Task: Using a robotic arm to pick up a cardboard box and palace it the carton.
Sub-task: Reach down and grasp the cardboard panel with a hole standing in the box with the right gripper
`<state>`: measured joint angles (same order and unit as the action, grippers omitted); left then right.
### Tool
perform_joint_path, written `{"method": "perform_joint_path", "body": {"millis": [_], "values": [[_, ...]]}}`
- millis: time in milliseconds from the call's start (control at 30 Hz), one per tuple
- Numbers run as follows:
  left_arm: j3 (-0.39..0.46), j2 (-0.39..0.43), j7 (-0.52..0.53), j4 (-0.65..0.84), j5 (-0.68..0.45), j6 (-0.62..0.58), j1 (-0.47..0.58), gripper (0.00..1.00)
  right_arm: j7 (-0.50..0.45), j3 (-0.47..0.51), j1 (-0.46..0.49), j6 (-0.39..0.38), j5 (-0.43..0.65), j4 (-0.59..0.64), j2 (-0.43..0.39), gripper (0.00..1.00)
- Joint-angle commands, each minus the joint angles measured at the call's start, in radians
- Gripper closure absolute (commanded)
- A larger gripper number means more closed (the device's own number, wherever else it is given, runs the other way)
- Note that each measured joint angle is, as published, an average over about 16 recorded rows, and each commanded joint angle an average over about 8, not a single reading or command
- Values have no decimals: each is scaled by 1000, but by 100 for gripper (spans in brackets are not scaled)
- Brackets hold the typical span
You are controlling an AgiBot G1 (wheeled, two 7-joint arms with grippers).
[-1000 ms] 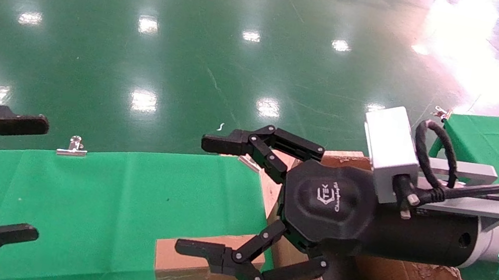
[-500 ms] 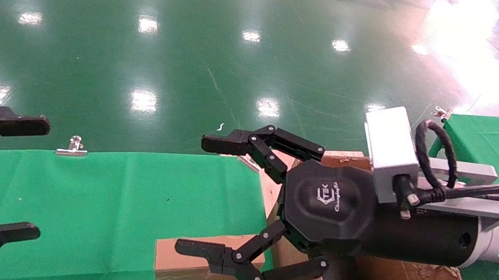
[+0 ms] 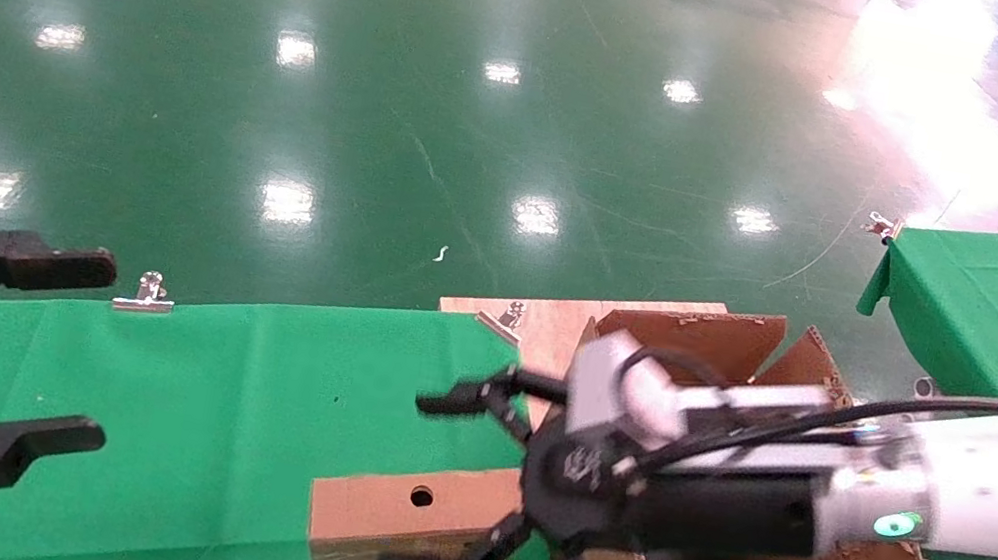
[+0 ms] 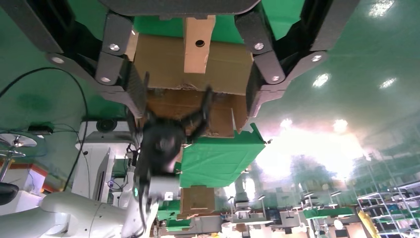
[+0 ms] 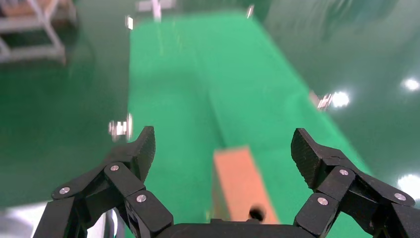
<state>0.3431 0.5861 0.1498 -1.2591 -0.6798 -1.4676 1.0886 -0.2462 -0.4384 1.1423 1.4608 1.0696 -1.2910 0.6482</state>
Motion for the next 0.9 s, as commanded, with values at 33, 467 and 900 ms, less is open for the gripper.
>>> {"method": "perform_joint_path", "body": {"millis": [33,467,900], "values": [[0,0,0,0,0,0,0,100,-2,-26,17,0,57,-4,11,0],[0,0,0,0,0,0,0,100,-19,-183,196,14,419,13,158,0],[0,0,0,0,0,0,0,44,-8,-289,298,78,596,20,246,1]]}}
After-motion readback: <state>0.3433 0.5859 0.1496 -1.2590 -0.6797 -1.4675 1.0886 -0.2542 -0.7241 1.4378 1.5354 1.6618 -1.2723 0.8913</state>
